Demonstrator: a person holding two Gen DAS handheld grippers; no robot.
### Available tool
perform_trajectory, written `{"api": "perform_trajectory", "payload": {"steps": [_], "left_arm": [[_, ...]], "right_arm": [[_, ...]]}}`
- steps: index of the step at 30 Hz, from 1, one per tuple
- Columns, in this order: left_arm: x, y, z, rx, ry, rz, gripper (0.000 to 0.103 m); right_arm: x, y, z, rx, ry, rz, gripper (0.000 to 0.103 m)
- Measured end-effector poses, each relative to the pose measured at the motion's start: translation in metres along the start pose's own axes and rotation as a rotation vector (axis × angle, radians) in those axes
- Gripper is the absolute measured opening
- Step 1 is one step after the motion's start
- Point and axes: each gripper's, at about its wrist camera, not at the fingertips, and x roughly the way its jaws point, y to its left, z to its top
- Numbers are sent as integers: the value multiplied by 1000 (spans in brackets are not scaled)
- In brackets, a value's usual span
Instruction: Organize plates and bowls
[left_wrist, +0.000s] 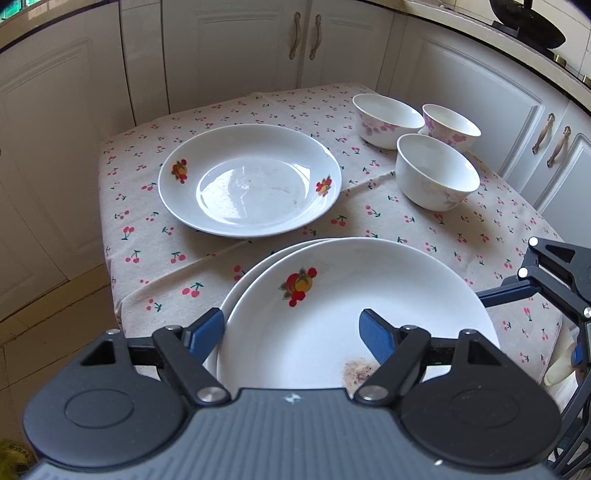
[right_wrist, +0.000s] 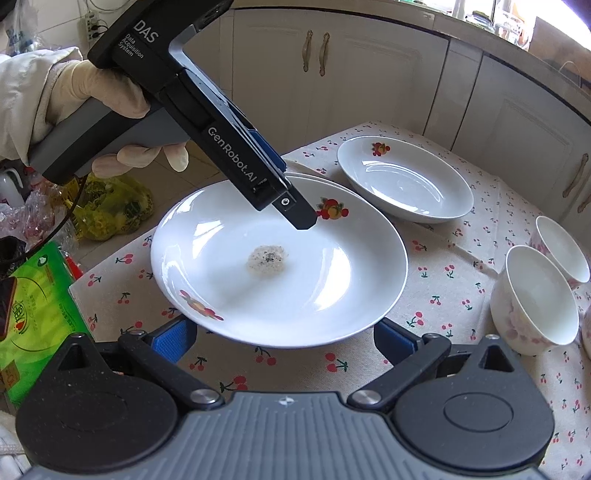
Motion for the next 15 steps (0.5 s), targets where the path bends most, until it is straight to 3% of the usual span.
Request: {"api": "perform_trajectory", "payload": {"steps": [8, 15], "left_arm": [[-8, -6, -2, 11, -31, -3, 82], [-36, -14, -13, 5, -147, 23, 92]], "right_arm": [[0, -1, -1, 5, -8, 17, 103], [-19, -12, -8, 41, -45, -10, 103]]}}
